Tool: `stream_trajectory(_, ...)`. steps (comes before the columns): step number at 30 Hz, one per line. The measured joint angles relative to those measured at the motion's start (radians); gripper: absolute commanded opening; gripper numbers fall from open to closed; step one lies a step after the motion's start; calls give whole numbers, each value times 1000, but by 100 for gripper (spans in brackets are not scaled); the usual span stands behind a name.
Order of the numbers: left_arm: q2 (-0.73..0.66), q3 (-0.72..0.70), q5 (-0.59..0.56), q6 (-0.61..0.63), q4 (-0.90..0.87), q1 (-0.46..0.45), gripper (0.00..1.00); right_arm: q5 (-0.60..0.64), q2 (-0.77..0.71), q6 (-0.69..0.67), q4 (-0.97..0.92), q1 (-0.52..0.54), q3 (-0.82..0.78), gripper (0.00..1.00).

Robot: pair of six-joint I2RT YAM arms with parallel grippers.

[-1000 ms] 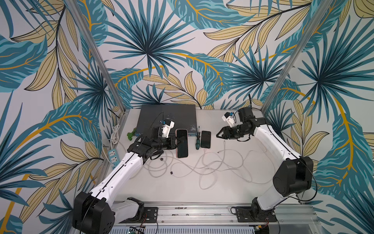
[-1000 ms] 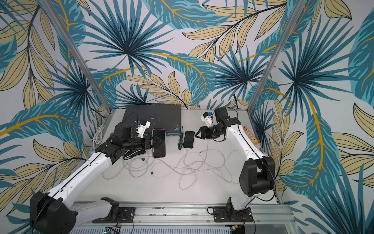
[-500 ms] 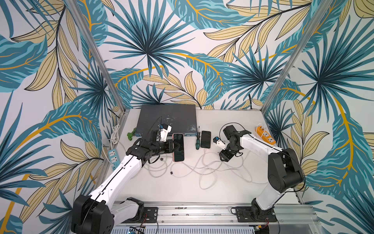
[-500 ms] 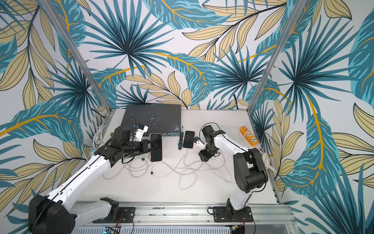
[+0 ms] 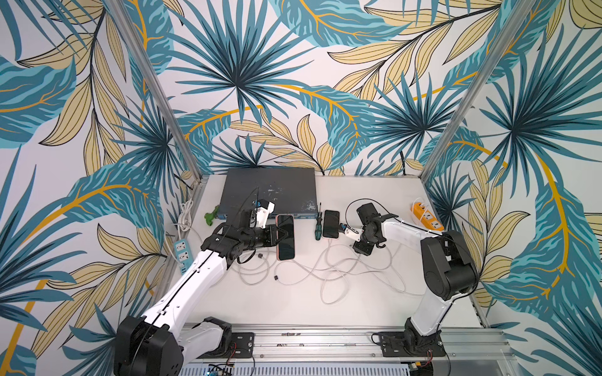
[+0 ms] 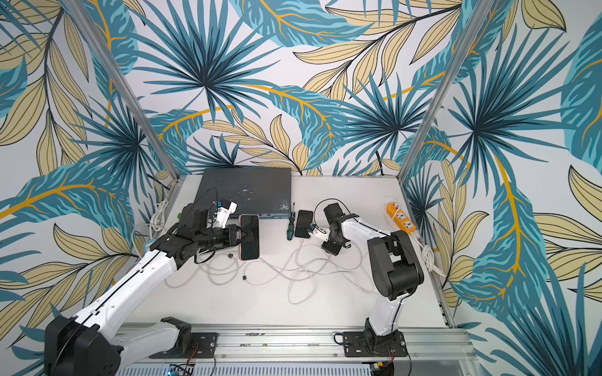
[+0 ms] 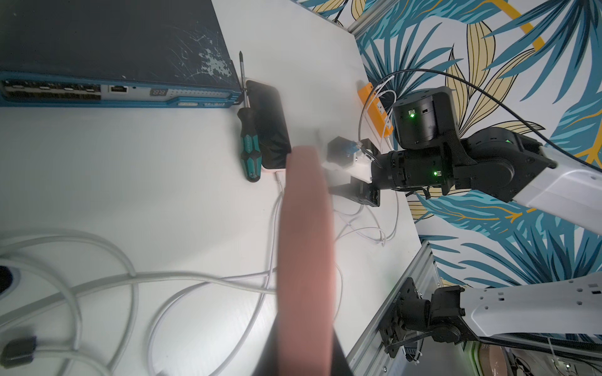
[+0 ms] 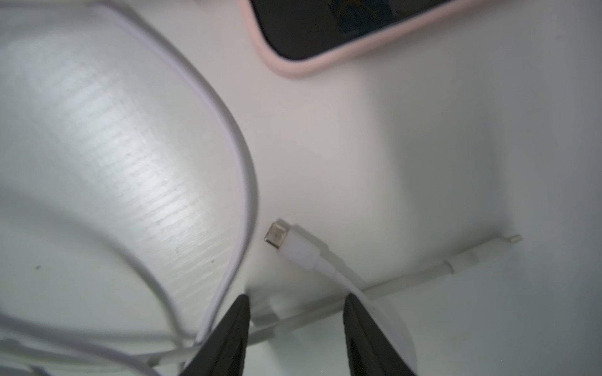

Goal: Plug the charging cable into the phone
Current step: Pick up the charging cable from the center of the board.

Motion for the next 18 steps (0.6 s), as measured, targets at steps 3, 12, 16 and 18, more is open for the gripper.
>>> stream_trajectory(3,0,-5,0,0,0,0,0,-15,8,-21,21,-10,4,48)
stream_trajectory(12,0,-9,0,0,-1,0,0,-67,28,-56,64,-19,16,46)
stream_trajectory(16,0,-9,0,0,-1,0,0,-78,28,-61,73,-19,17,46)
stream_trajectory(18,0,-9,0,0,-1,0,0,-89,26,-63,72,-19,17,46)
